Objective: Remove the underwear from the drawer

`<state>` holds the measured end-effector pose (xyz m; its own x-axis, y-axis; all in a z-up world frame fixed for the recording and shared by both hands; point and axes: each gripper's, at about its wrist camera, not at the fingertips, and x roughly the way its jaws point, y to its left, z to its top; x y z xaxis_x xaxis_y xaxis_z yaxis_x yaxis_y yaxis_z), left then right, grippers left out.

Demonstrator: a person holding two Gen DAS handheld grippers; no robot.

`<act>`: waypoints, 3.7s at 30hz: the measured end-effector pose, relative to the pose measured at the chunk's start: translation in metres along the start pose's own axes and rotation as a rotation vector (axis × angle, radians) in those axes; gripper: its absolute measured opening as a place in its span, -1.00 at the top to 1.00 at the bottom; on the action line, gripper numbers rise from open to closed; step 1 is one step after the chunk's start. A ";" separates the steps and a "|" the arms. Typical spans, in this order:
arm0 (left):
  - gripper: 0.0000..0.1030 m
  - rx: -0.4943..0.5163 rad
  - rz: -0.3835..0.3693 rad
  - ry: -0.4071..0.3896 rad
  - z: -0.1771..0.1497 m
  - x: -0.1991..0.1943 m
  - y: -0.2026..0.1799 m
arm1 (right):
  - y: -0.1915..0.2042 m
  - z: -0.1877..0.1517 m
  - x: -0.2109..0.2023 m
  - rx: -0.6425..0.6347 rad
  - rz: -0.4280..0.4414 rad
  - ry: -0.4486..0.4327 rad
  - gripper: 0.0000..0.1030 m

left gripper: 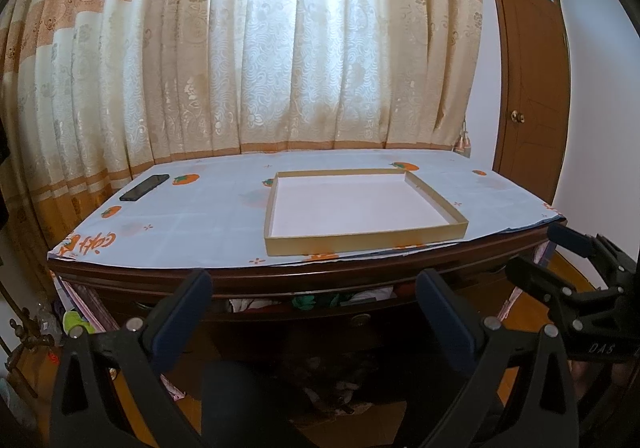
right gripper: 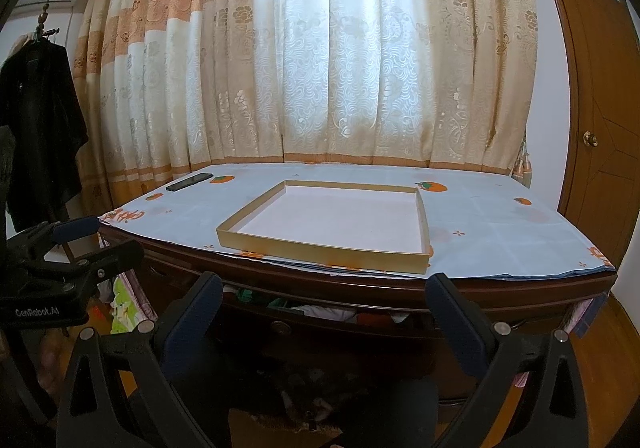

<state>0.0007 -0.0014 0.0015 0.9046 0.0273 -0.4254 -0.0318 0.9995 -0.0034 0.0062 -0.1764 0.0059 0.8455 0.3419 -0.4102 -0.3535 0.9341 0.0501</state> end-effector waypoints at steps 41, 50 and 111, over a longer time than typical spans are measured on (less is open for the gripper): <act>-1.00 0.004 0.010 -0.007 -0.002 -0.002 0.004 | 0.005 -0.003 0.000 -0.007 -0.006 -0.003 -0.99; -1.00 -0.002 0.012 0.013 -0.005 0.007 0.006 | 0.002 -0.004 0.007 -0.024 -0.012 -0.008 -0.99; -1.00 -0.062 -0.021 0.182 -0.036 0.135 0.012 | -0.019 -0.074 0.172 -0.189 -0.037 -0.437 -0.99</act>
<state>0.1072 0.0142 -0.0886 0.8139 -0.0025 -0.5811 -0.0451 0.9967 -0.0675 0.1292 -0.1427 -0.1327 0.9337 0.3579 0.0148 -0.3524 0.9252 -0.1408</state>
